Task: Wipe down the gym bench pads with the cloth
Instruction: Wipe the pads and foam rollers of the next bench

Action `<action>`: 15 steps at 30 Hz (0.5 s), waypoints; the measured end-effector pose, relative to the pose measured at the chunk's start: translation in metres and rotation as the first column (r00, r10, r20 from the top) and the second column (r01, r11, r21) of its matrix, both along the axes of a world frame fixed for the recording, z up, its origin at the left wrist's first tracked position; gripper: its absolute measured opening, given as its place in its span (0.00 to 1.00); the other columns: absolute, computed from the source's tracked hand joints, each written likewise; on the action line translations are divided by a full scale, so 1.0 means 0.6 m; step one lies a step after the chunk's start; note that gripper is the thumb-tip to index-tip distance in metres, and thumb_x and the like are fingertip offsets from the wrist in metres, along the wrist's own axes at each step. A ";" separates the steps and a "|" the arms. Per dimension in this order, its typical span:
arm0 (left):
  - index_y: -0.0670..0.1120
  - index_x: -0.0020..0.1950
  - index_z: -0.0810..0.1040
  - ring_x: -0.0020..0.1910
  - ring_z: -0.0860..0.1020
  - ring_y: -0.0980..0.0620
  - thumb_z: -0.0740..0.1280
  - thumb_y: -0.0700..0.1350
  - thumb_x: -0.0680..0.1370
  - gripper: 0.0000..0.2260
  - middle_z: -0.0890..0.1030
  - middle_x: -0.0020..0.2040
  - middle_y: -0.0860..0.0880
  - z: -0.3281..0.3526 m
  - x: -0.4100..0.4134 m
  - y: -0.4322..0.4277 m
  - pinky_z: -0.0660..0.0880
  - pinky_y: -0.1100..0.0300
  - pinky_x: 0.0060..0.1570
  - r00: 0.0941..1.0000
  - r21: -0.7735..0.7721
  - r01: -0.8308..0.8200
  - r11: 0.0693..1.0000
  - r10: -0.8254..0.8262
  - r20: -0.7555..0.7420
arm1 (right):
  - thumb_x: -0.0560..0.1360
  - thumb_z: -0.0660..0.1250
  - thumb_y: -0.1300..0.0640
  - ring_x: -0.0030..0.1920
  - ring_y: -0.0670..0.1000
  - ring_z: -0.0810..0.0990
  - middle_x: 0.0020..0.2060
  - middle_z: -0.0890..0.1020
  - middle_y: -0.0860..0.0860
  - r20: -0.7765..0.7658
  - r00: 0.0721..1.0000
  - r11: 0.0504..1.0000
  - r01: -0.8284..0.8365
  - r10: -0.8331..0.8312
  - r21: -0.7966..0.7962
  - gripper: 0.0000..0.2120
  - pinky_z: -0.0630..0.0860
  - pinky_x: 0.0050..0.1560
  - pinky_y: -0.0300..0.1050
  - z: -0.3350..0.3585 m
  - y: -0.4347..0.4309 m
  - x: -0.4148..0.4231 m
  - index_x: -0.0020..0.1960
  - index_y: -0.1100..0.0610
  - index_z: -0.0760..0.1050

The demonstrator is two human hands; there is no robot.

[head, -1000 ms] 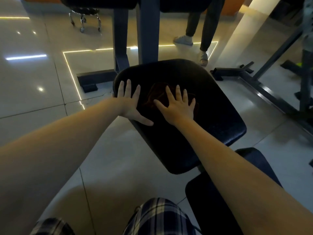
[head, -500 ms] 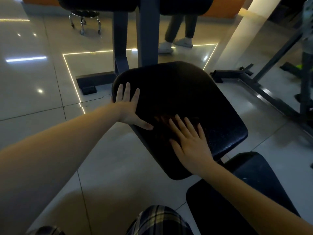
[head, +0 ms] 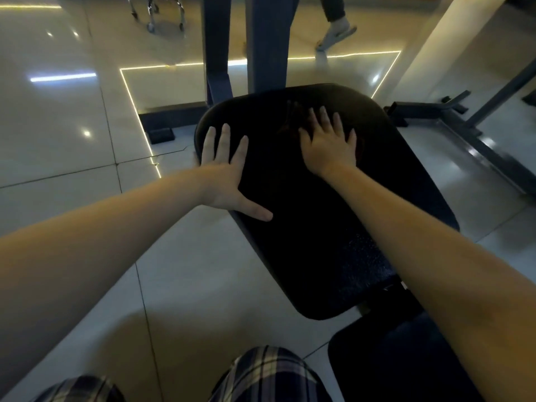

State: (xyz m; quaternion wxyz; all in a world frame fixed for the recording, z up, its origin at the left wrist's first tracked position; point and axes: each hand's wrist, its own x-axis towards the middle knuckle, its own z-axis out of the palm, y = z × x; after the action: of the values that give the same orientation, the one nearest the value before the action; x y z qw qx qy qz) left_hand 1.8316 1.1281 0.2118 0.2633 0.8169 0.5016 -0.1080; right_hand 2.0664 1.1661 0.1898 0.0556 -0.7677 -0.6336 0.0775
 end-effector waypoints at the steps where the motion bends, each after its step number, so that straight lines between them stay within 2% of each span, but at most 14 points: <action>1: 0.52 0.77 0.27 0.72 0.22 0.42 0.63 0.75 0.51 0.68 0.21 0.74 0.47 0.001 0.000 -0.001 0.34 0.39 0.74 1.000 0.002 0.003 1.000 -0.003 0.001 | 0.82 0.43 0.41 0.78 0.52 0.40 0.79 0.44 0.46 -0.009 1.000 1.000 0.011 -0.011 -0.015 0.27 0.40 0.74 0.61 0.005 0.023 0.005 0.79 0.45 0.43; 5: 0.52 0.77 0.27 0.72 0.22 0.43 0.63 0.75 0.52 0.67 0.22 0.74 0.48 0.004 0.000 -0.002 0.35 0.39 0.74 1.000 0.013 0.000 1.000 0.000 0.003 | 0.82 0.43 0.41 0.78 0.52 0.40 0.79 0.44 0.47 -0.025 0.999 0.999 0.038 -0.039 -0.035 0.27 0.39 0.74 0.63 0.023 0.050 0.006 0.80 0.46 0.43; 8: 0.53 0.77 0.28 0.72 0.23 0.43 0.64 0.75 0.53 0.66 0.22 0.74 0.48 0.004 0.000 -0.004 0.34 0.39 0.73 1.000 0.021 -0.007 1.000 0.007 0.008 | 0.83 0.43 0.42 0.78 0.52 0.41 0.79 0.44 0.48 -0.032 0.999 0.999 -0.002 0.001 -0.045 0.27 0.39 0.75 0.61 0.024 0.010 0.003 0.79 0.47 0.44; 12: 0.53 0.78 0.29 0.74 0.25 0.42 0.57 0.80 0.56 0.62 0.25 0.76 0.46 0.001 0.007 -0.004 0.29 0.36 0.70 0.997 0.114 -0.025 0.993 0.033 -0.066 | 0.82 0.43 0.42 0.78 0.50 0.41 0.79 0.45 0.46 -0.005 0.995 0.995 -0.101 0.101 -0.014 0.27 0.39 0.75 0.58 0.008 -0.133 -0.002 0.79 0.45 0.43; 15: 0.52 0.79 0.31 0.76 0.29 0.41 0.51 0.80 0.65 0.54 0.28 0.77 0.43 0.001 0.014 -0.003 0.30 0.36 0.71 0.988 0.184 -0.037 0.982 0.063 -0.139 | 0.79 0.37 0.37 0.78 0.46 0.40 0.78 0.44 0.42 0.028 0.988 0.989 -0.151 0.151 0.000 0.29 0.38 0.76 0.54 -0.006 -0.280 -0.004 0.78 0.42 0.41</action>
State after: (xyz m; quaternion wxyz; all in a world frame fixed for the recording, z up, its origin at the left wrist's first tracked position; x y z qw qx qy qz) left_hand 1.8403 1.1262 0.2126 0.1535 0.8146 0.5476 -0.1142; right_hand 2.0640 0.9980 0.1863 0.0416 -0.7185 -0.6908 0.0702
